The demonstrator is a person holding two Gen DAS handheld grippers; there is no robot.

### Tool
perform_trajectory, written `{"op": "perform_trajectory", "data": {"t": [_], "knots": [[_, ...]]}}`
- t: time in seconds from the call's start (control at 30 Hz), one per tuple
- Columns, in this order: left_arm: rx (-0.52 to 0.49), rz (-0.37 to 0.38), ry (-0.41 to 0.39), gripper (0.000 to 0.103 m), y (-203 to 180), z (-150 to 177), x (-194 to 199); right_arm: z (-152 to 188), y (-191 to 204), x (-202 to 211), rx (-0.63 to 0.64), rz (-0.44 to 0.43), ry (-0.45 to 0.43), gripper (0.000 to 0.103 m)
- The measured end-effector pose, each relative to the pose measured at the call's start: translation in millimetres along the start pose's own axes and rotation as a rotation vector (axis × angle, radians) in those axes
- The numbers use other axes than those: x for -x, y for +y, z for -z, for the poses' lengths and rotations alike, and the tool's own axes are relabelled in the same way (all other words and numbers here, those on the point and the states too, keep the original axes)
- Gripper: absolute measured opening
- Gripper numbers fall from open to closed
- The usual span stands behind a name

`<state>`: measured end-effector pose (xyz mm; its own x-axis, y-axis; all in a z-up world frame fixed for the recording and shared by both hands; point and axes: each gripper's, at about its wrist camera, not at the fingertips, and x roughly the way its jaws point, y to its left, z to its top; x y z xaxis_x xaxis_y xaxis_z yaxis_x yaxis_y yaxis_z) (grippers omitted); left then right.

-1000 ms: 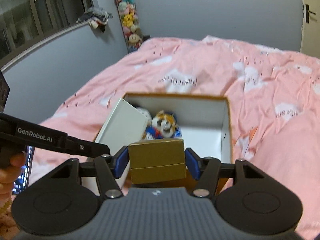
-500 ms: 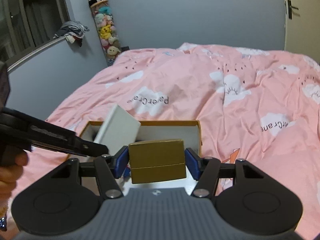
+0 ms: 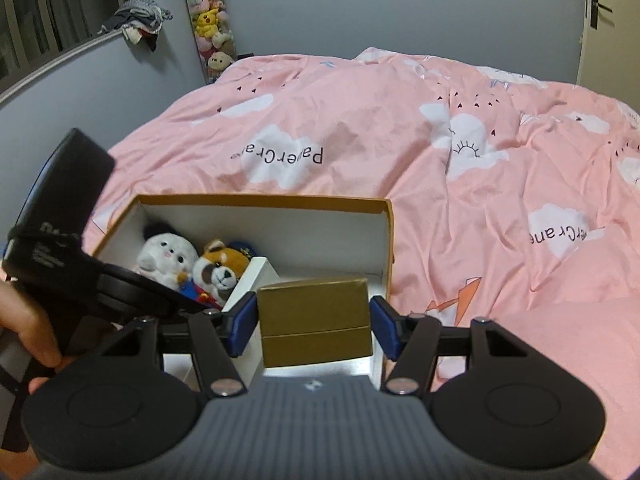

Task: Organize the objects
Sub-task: 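Carry both boxes over the orange box, lower the white box and open the left tool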

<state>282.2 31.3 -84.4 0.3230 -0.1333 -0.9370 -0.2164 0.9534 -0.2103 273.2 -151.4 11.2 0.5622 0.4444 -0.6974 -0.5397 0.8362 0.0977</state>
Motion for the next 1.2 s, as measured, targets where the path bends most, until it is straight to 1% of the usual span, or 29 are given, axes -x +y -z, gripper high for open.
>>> {"op": "perform_trajectory", "data": {"t": [0.13,0.23,0.3,0.5,0.6,0.7,0.77,0.87,0.9,0.97,1.03,1.07,1.13,1.17,1.2], "knots": [[-0.014,-0.024,0.003,0.030,-7.0,-1.8,-3.6,1.9,1.7,-1.5,0.029,0.017,-0.003,0.062],[-0.013,-0.010,0.036,0.030,-9.3,-4.6,-4.4,2.6,0.1,-3.2,0.021,0.015,0.002,0.062],[-0.008,0.029,0.066,0.032,-9.4,-3.3,-3.0,3.4,-1.7,-2.9,0.016,0.015,0.003,0.062],[0.020,0.181,0.078,0.032,-6.6,0.4,7.7,4.7,-8.8,5.0,-0.011,0.027,-0.010,0.062],[0.027,0.217,0.089,0.030,-5.6,-0.9,4.3,3.9,-10.9,8.5,-0.027,0.018,-0.010,0.062],[0.007,0.231,0.076,0.029,-3.9,0.6,5.8,4.0,-11.1,10.1,-0.028,0.014,-0.008,0.062],[-0.003,0.224,0.076,0.029,-0.2,0.9,7.6,3.8,-11.6,10.9,-0.032,0.010,-0.005,0.062],[-0.029,0.175,0.089,0.029,-0.4,-0.1,5.6,2.6,-13.2,11.0,-0.043,0.007,-0.006,0.062],[-0.030,0.170,0.094,0.029,1.6,-0.6,3.8,2.5,-13.5,11.0,-0.046,0.005,-0.007,0.062],[-0.006,0.180,0.116,0.030,6.3,-2.1,-3.0,1.9,-13.8,10.9,-0.054,0.001,-0.009,0.062],[0.029,0.218,0.129,0.030,11.6,-2.1,-10.2,1.7,-13.8,10.6,-0.054,0.000,-0.010,0.062],[0.037,0.224,0.135,0.030,11.7,-2.0,-14.4,1.8,-13.6,10.6,-0.053,0.003,-0.011,0.062],[0.035,0.192,0.148,0.030,7.6,-0.8,-22.3,1.9,-13.4,10.5,-0.047,0.013,-0.011,0.062],[0.032,0.189,0.149,0.029,6.1,0.0,-24.6,2.0,-12.8,11.2,-0.040,0.021,-0.014,0.062],[0.035,0.199,0.151,0.025,4.2,0.6,-26.8,1.8,-12.6,11.8,-0.037,0.020,-0.016,0.062]]}}
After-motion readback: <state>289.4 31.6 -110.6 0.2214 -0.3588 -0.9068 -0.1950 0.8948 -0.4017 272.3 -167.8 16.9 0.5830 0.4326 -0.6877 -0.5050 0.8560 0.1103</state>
